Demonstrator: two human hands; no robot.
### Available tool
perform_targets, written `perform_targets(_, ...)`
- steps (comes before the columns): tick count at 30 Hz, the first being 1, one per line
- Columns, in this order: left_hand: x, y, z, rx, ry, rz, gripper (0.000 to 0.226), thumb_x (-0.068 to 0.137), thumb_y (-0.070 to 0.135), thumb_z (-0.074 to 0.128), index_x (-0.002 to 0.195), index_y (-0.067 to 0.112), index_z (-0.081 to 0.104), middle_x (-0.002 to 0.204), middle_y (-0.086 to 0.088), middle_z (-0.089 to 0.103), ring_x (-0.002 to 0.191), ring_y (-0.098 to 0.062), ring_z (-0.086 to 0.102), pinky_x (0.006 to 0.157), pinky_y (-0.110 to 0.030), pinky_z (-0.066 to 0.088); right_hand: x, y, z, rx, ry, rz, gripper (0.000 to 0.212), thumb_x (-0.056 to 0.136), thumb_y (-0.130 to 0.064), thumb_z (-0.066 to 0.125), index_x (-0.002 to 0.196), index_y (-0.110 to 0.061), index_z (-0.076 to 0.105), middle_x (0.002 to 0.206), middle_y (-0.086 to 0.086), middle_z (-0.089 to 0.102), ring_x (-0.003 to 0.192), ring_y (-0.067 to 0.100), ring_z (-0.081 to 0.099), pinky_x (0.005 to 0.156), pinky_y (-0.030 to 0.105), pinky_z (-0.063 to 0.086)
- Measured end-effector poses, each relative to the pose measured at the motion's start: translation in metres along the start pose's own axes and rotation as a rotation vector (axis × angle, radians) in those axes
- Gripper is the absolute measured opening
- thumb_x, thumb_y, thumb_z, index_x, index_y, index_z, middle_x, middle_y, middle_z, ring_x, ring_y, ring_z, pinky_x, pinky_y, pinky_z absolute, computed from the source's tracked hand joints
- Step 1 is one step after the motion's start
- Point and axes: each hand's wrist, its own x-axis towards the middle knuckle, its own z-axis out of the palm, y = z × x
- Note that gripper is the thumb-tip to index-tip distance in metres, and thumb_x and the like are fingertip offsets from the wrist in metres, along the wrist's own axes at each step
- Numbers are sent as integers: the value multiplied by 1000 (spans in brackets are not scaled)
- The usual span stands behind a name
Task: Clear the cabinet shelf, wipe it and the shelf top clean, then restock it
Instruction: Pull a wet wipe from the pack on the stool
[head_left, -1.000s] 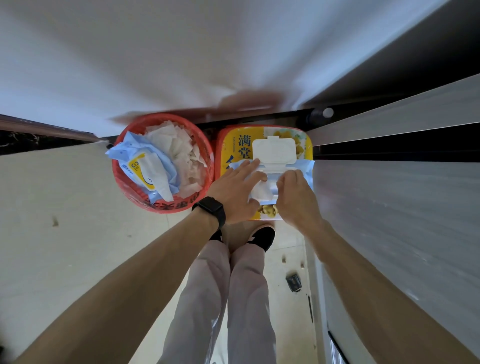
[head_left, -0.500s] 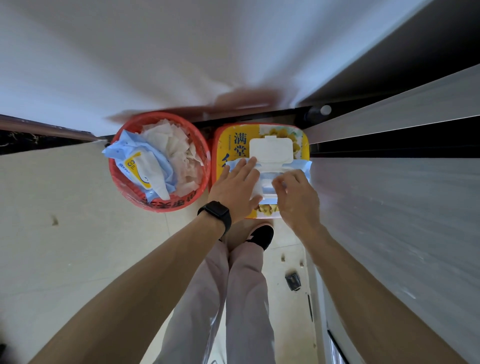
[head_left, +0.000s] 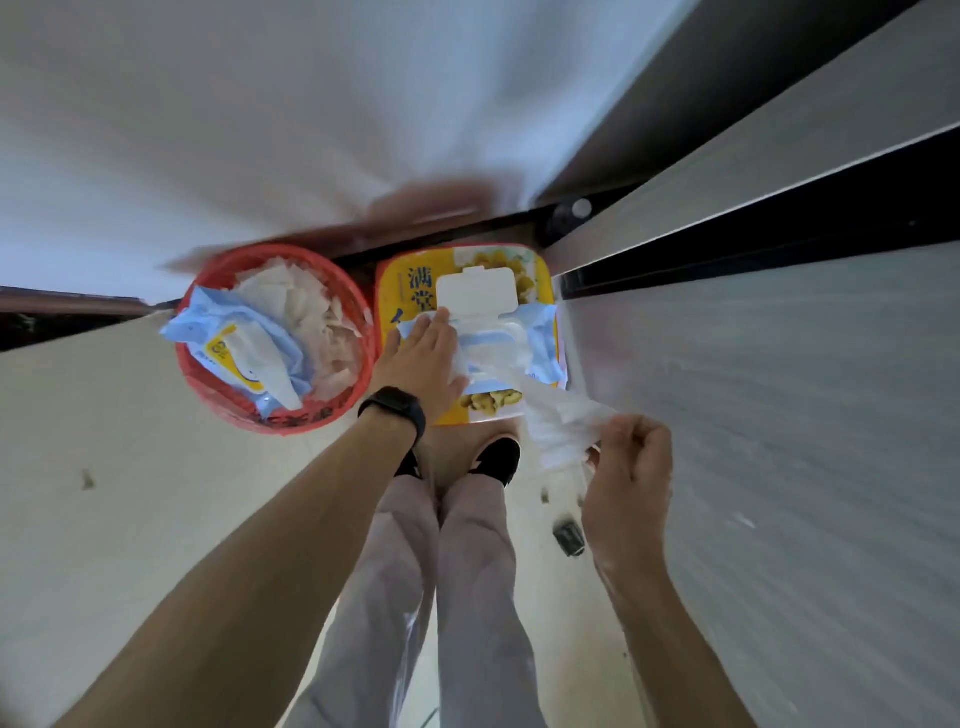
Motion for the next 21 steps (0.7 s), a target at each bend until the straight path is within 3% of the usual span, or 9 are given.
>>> perform_targets(3,-1,6,-7,20,-78,-36,74,98,40,53,154,10,14,166,-2,-1,152,-23,4,121,-51,14,-12,-9,-22,-16,46,-22,14,99,-26,43,86,-28,46,83,-5,59,80,19,58,73,30,44)
perform_targets(5,-4,9,-11,35,-110,-45,73,95,42,57,151,12,22,166,-4,0,151,-27,9,118,-52,20,-13,-16,-38,6,89,-28,12,99,-26,42,91,-21,49,82,-6,57,73,4,55,69,21,42)
perform_targets(7,-13,12,-16,-2,-24,-59,65,89,42,64,140,13,36,161,-11,18,144,-33,27,112,-51,31,-12,-24,-52,32,117,-46,10,102,-17,43,96,-12,50,83,-8,56,71,-8,51,65,10,38)
perform_targets(9,-23,15,-20,-118,85,-134,60,87,35,68,133,8,41,144,-16,38,128,-37,44,103,-47,40,-11,-29,-63,59,135,-66,9,102,-12,43,96,-10,49,83,-9,55,70,-9,51,66,9,38)
perform_targets(13,-35,17,-20,-47,-46,-210,53,87,30,63,133,9,47,135,-18,47,119,-38,49,96,-45,45,-9,-27,-74,79,139,-71,8,102,-10,43,96,-11,49,82,-9,55,70,-9,51,65,7,37)
perform_targets(15,-38,20,-16,1,-58,-163,48,89,26,61,134,14,49,139,-16,43,124,-37,45,96,-44,42,-8,-21,-76,75,138,-72,8,102,-9,44,96,-10,49,83,-9,55,71,-10,52,65,5,37)
perform_targets(18,-36,28,-7,120,78,72,64,88,23,63,147,24,37,156,-9,30,138,-35,32,107,-48,35,-7,-9,-75,53,131,-53,8,101,-10,44,97,-9,50,82,-10,55,70,-9,52,62,6,37)
perform_targets(21,-22,37,8,242,-1,226,76,92,24,57,156,25,17,165,-1,10,150,-27,14,118,-51,19,-4,4,-71,29,105,-27,8,101,-10,45,95,-9,50,79,-12,57,67,-9,53,60,7,37)
